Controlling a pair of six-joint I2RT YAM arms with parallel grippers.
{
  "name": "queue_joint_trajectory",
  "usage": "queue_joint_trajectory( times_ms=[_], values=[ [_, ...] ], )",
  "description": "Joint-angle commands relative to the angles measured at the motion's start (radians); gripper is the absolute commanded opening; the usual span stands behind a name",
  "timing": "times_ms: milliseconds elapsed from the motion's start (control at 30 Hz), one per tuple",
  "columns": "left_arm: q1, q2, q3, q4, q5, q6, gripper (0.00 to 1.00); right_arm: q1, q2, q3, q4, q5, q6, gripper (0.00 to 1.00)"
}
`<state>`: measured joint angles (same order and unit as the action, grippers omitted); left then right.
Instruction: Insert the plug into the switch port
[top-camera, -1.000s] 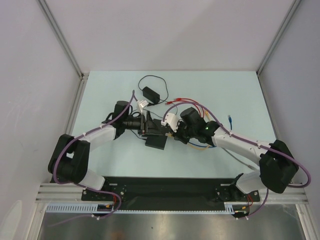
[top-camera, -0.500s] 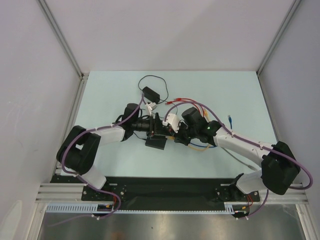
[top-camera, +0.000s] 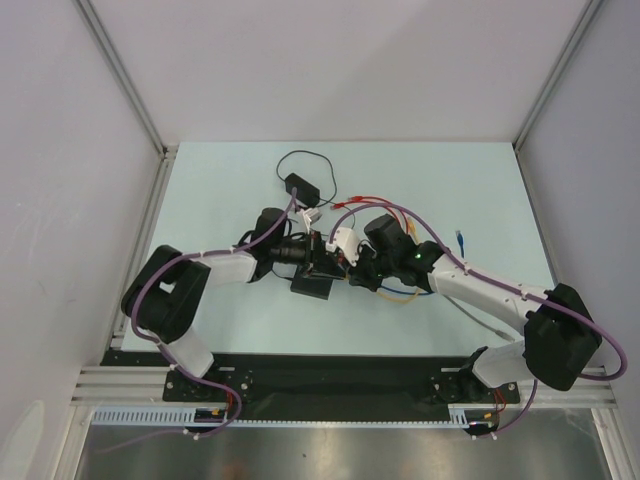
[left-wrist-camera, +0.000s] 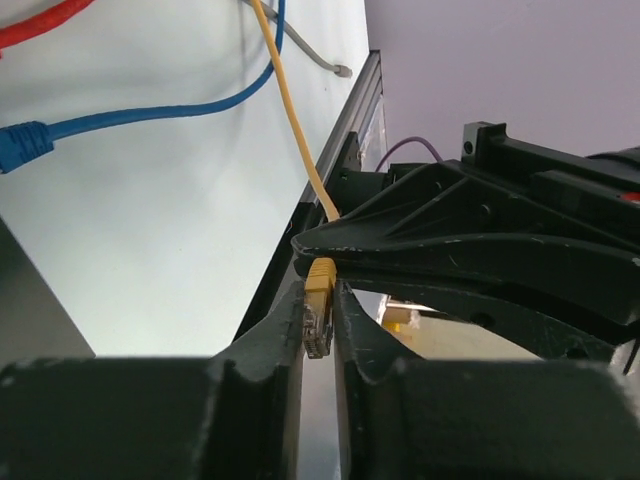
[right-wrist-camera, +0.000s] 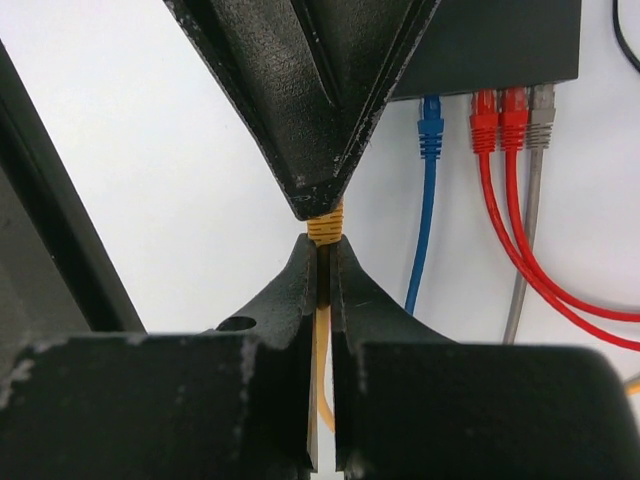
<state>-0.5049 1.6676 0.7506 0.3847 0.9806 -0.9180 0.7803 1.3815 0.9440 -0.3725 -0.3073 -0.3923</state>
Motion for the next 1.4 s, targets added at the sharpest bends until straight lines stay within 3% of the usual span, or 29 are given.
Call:
queue_joint_trajectory(
  times_ms=[0, 67, 167, 533, 767, 967, 1133, 1233, 1367],
  values=[
    [-0.021, 0.007, 0.049, 0.039, 0.032, -0.001, 0.15, -0.004, -0.029, 0.042, 0.008, -0.024, 0.001, 0.00],
    [-0.020, 0.011, 0.053, 0.026, 0.030, 0.011, 0.09, -0.006, -0.027, 0.049, -0.012, -0.042, -0.006, 0.11],
    [-0.020, 0.008, 0.055, 0.000, 0.024, 0.033, 0.01, -0.016, -0.030, 0.047, -0.029, -0.065, -0.003, 0.20],
    [-0.021, 0.004, 0.052, -0.027, 0.027, 0.070, 0.00, -0.050, -0.024, 0.064, -0.040, -0.125, 0.015, 0.24],
    [-0.029, 0.009, 0.058, -0.021, 0.032, 0.067, 0.00, -0.058, -0.016, 0.068, -0.048, -0.162, 0.001, 0.17],
    [-0.029, 0.004, 0.050, 0.006, 0.041, 0.051, 0.00, -0.056, -0.010, 0.049, -0.059, -0.168, -0.026, 0.22],
    [-0.029, 0.001, 0.046, 0.035, 0.044, 0.028, 0.00, -0.056, -0.006, 0.036, -0.059, -0.151, -0.046, 0.15],
    [-0.029, -0.003, 0.036, 0.057, 0.049, 0.015, 0.00, -0.053, -0.006, 0.029, -0.057, -0.147, -0.051, 0.01],
    [-0.029, -0.005, 0.032, 0.083, 0.053, 0.001, 0.01, -0.050, -0.004, 0.019, -0.054, -0.135, -0.068, 0.00]
  ],
)
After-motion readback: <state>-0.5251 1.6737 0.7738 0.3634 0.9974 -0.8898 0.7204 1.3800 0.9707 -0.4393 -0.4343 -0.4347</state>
